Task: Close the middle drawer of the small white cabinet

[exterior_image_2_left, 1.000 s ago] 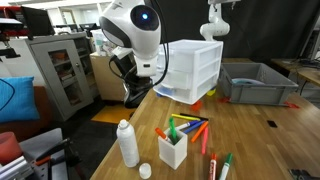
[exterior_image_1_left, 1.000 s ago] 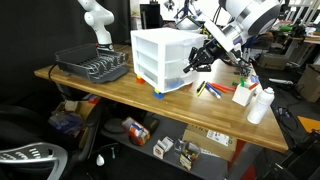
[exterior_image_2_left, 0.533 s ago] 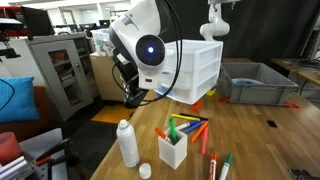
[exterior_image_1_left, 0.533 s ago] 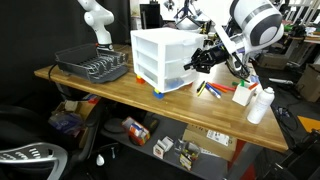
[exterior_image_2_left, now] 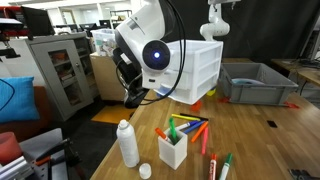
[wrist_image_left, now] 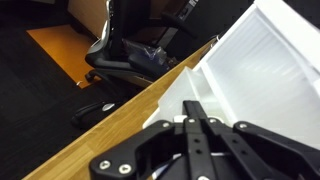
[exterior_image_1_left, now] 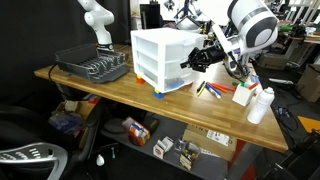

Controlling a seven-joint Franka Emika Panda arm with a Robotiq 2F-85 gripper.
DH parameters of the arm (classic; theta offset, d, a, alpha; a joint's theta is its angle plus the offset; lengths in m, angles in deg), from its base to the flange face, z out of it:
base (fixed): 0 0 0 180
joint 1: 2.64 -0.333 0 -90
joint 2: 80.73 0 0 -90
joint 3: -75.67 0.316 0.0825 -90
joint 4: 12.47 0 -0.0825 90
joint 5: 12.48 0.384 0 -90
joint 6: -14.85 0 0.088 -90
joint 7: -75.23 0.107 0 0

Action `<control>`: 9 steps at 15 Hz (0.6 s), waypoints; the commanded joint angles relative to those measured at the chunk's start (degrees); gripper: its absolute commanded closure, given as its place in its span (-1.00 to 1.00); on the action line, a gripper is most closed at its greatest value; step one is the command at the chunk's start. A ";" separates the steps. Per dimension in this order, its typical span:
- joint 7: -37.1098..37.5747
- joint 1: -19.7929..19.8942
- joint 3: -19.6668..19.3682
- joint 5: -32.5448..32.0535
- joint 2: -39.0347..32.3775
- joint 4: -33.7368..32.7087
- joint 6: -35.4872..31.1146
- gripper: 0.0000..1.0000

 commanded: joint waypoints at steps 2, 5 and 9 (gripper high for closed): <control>1.20 -1.69 -2.41 -0.53 -1.97 -4.21 1.12 1.00; 1.57 -2.14 -2.67 -1.14 -2.95 -5.62 1.07 1.00; 1.16 -2.82 -2.61 -1.62 -2.57 -4.69 1.33 1.00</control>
